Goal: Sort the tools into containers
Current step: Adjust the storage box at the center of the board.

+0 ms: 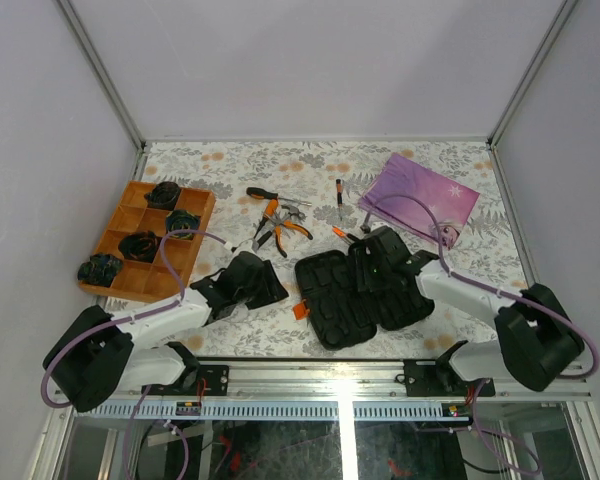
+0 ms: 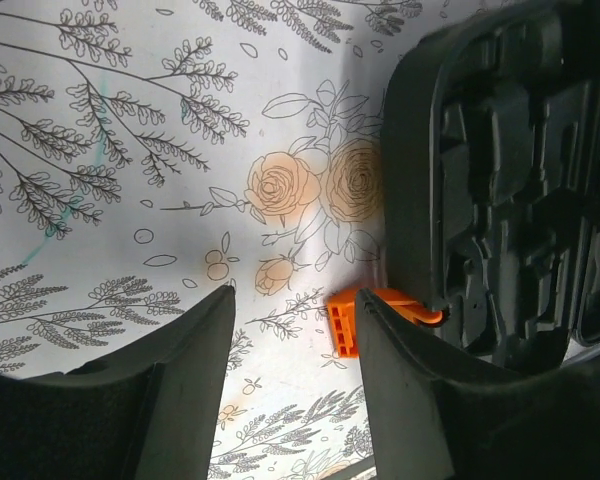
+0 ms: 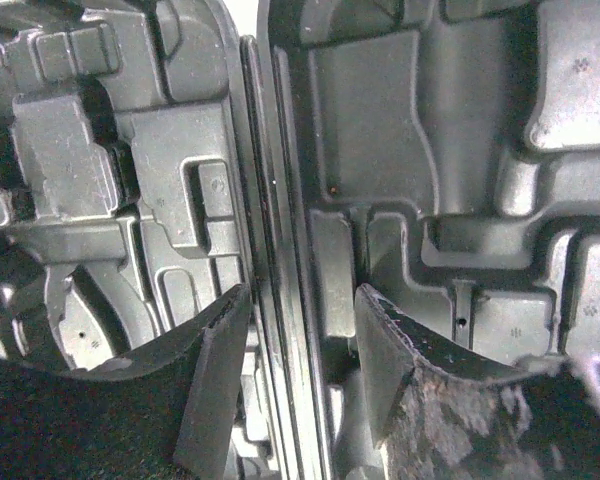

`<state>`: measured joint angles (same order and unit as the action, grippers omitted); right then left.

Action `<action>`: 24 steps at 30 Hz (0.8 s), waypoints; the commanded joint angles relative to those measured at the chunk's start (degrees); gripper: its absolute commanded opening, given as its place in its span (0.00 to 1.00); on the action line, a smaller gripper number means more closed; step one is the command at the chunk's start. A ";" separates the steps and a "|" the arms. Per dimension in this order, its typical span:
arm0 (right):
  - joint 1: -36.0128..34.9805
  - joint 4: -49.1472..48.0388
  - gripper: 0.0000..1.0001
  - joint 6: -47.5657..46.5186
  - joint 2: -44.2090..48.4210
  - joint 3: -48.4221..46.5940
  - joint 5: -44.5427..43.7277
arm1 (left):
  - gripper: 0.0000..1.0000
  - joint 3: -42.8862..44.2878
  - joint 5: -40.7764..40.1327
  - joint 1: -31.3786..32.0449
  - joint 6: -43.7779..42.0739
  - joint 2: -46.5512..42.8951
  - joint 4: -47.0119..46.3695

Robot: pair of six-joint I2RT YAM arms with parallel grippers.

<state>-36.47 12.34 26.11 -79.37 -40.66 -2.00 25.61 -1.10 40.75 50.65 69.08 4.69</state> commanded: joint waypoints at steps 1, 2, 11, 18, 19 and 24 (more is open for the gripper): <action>0.06 8.32 0.53 4.41 7.17 3.33 -5.58 | 0.49 -0.19 0.96 -0.24 -0.95 -1.38 -3.23; 0.02 9.35 0.53 5.10 8.61 3.58 -6.40 | 0.49 -0.11 1.20 -0.23 -1.22 -1.54 -3.00; 0.06 8.22 0.58 9.31 21.30 5.92 -5.36 | 0.50 0.80 2.73 -0.23 -3.54 -3.29 -0.57; 0.01 6.86 0.65 1.31 15.36 2.74 -2.12 | 0.52 1.47 2.68 -0.30 -3.06 -2.78 -2.63; 0.08 6.41 0.65 -0.60 14.04 1.93 -0.90 | 0.52 1.69 2.88 -0.32 -3.02 -2.07 -3.21; 0.09 4.75 0.63 -7.24 4.42 -2.23 -1.16 | 0.52 3.55 5.94 -0.27 -2.39 2.59 -7.23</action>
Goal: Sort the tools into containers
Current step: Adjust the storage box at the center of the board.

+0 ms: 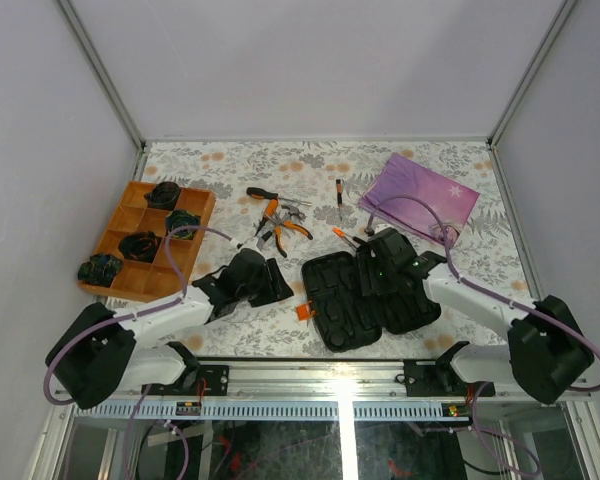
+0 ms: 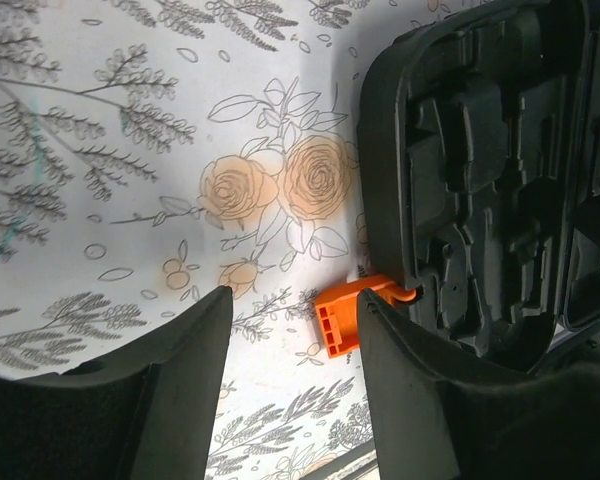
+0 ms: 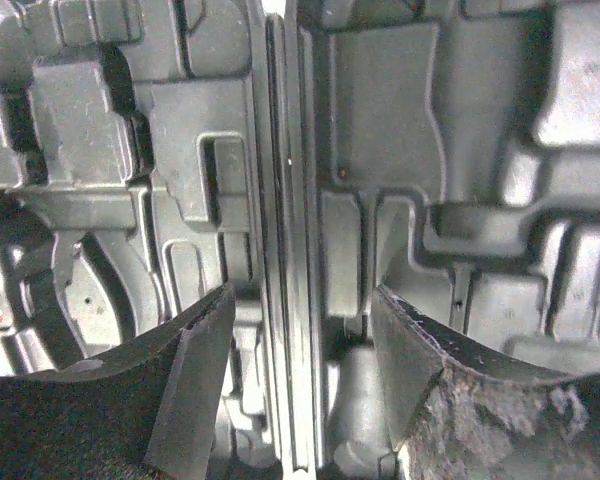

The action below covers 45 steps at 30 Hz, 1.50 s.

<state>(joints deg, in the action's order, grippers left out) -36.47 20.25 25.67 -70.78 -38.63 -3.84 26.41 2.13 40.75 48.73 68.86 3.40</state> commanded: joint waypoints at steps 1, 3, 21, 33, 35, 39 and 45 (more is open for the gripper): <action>0.08 -3.70 0.62 -7.43 -5.27 -4.64 0.68 | 0.52 3.22 3.21 -0.29 -0.29 3.69 -6.67; 0.09 -4.36 0.62 -8.41 -6.89 -5.31 0.84 | 0.52 4.19 3.72 -0.25 -0.17 4.87 -7.59; 0.08 -6.11 0.54 8.43 -2.41 0.89 7.94 | 0.52 7.83 3.66 -0.23 -0.61 11.50 -8.84; 0.08 -10.47 0.63 11.45 8.46 4.76 6.87 | 0.29 10.83 2.72 -0.30 -1.97 16.50 -7.45; 0.08 -8.50 0.67 9.21 9.97 4.07 3.82 | 0.28 10.70 2.25 -0.22 -2.10 15.70 -7.08; 0.08 -4.44 0.71 4.65 11.63 2.54 -0.80 | 0.26 10.58 1.20 -0.32 -2.70 13.98 -5.72; 0.08 -2.31 0.73 2.03 13.04 1.86 -3.85 | 0.16 10.87 0.31 -0.33 -3.67 14.03 -4.51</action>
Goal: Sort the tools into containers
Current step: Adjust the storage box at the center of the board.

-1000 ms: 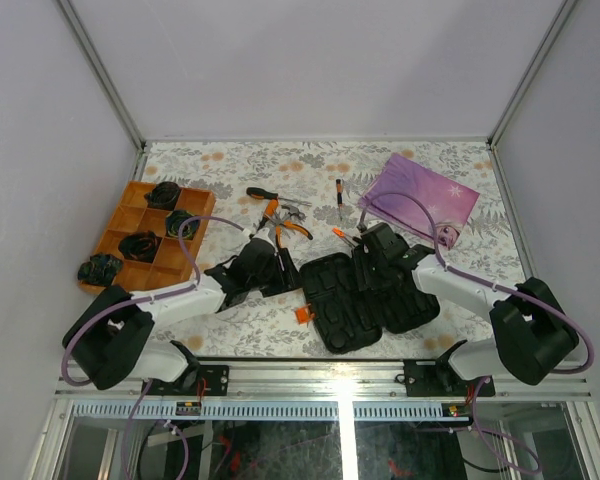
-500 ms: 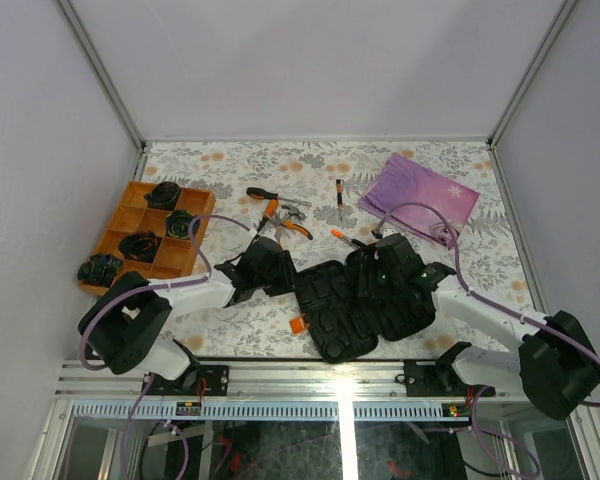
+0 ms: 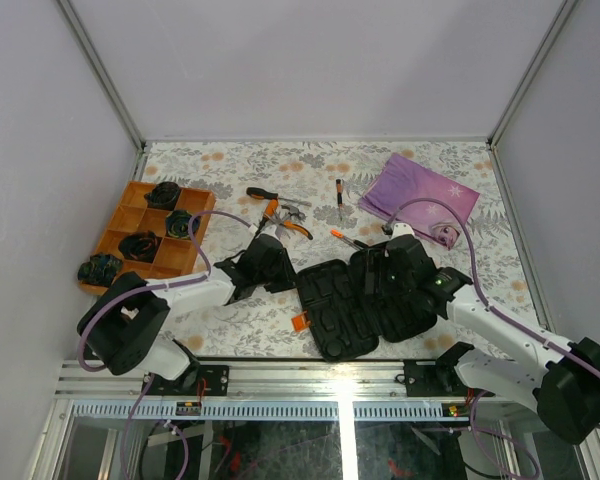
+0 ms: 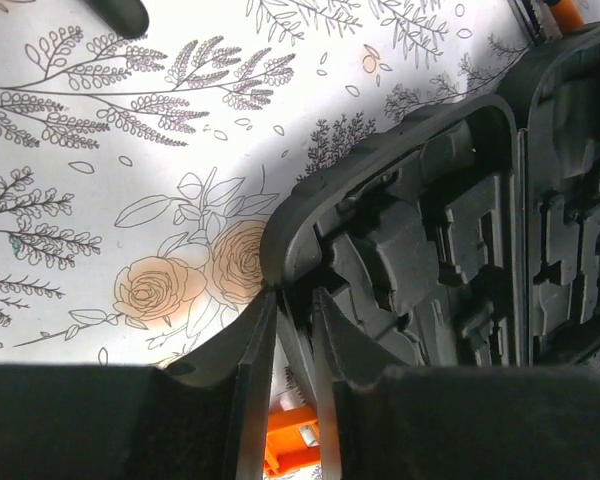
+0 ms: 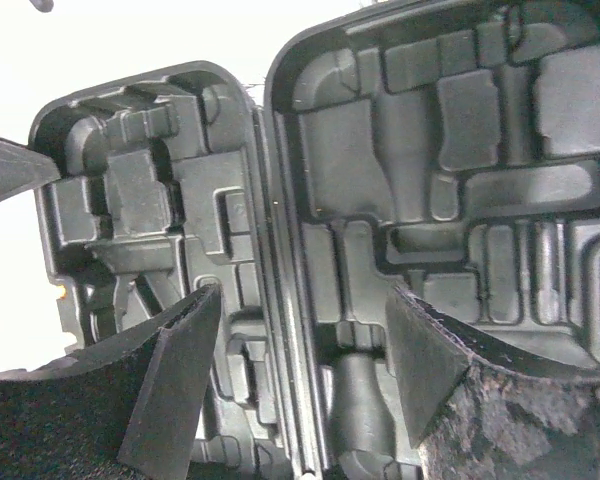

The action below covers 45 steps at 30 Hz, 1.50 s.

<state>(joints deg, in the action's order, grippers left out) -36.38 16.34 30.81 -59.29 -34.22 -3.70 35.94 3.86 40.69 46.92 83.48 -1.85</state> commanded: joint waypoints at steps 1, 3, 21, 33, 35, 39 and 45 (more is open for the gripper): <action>0.02 1.84 0.74 -3.16 1.69 -2.60 -4.07 | 0.15 1.59 -1.53 -0.40 -2.30 -0.30 1.11; -0.01 1.94 0.74 -3.06 2.01 -2.50 -4.09 | 0.12 1.99 -1.67 -0.71 -3.31 0.17 2.20; -0.01 -0.54 0.75 -2.31 0.42 -1.48 -1.87 | 0.16 1.14 3.37 -4.65 -8.56 -0.80 3.62; -0.01 -0.29 0.75 -2.73 -0.01 -1.85 -2.00 | 0.14 2.87 7.84 -4.56 -8.61 4.93 0.54; -0.01 0.43 0.75 -2.40 0.49 -1.61 -3.12 | 0.10 4.01 8.18 -4.56 -9.25 6.62 0.78; -0.01 1.85 0.75 -1.90 1.91 -1.31 -5.86 | 0.04 7.18 7.88 -4.56 -11.54 9.66 3.92; -0.01 3.81 0.75 -2.09 2.27 -1.96 -11.72 | 0.03 6.39 5.40 -4.61 -12.68 7.73 7.31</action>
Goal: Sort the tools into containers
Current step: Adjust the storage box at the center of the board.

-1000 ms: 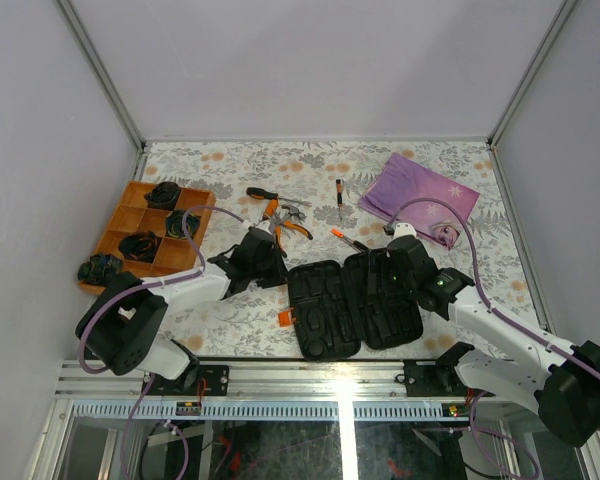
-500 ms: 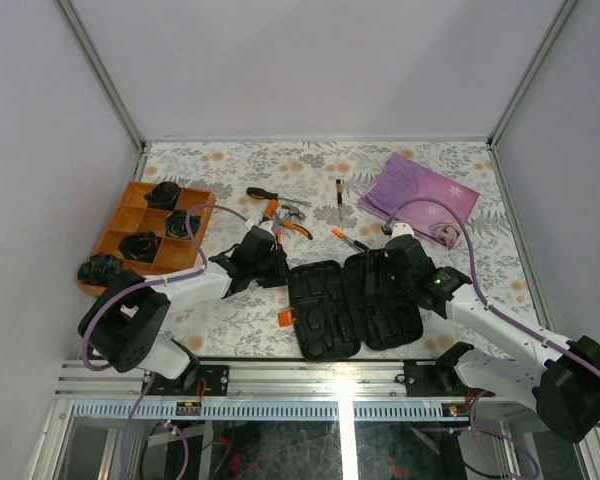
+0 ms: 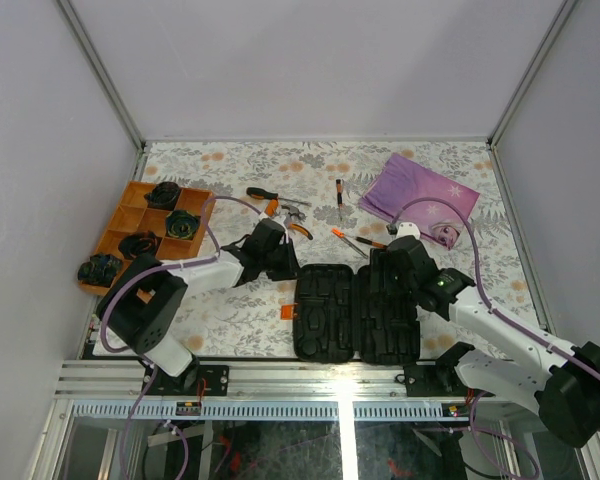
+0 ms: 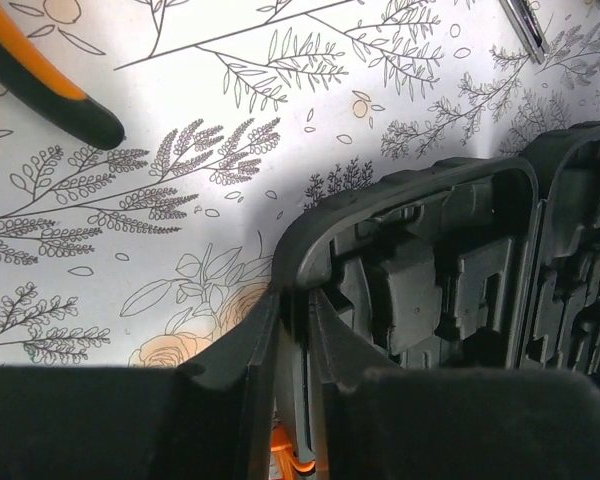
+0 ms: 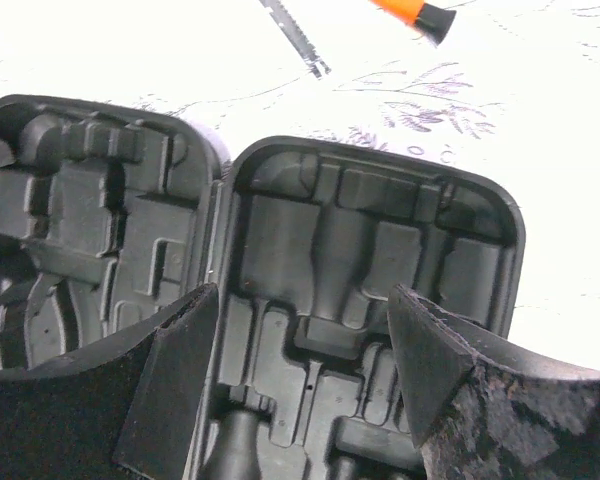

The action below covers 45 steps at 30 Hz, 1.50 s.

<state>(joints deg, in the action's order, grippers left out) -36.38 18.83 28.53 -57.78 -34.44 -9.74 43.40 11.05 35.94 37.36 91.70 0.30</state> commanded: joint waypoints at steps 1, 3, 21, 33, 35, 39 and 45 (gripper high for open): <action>-0.01 1.44 0.75 0.17 0.53 -1.88 -6.11 | 0.02 -1.63 -2.29 0.10 -2.84 -1.20 5.54; -0.01 1.62 0.75 0.36 -0.02 -2.10 -6.51 | 0.02 -3.07 -3.73 0.11 -2.09 -2.55 6.21; 0.14 2.95 0.77 -1.07 -1.38 -2.87 -7.76 | 0.00 -4.27 -5.28 -8.22 -1.55 -6.36 9.37; 8.98 1.56 0.79 -6.25 -7.26 -9.04 3.65 | 0.20 -3.98 -5.22 -8.32 -2.37 -7.90 11.31; 9.09 1.10 0.80 -6.31 -7.22 -9.07 5.01 | 0.27 -3.49 -6.06 -8.71 -1.79 -9.51 12.08; 9.12 0.28 0.84 -6.37 -5.49 -8.43 6.09 | 0.35 -2.64 -5.56 -12.03 -0.53 -13.05 13.03; 9.13 1.19 0.92 -4.52 -1.67 -7.30 3.40 | 0.43 1.88 -7.25 -17.74 0.32 -15.81 14.90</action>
<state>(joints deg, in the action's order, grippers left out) -27.57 21.12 23.11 -62.50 -41.08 -5.48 40.88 5.87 21.26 36.95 77.32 13.80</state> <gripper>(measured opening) 0.911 0.400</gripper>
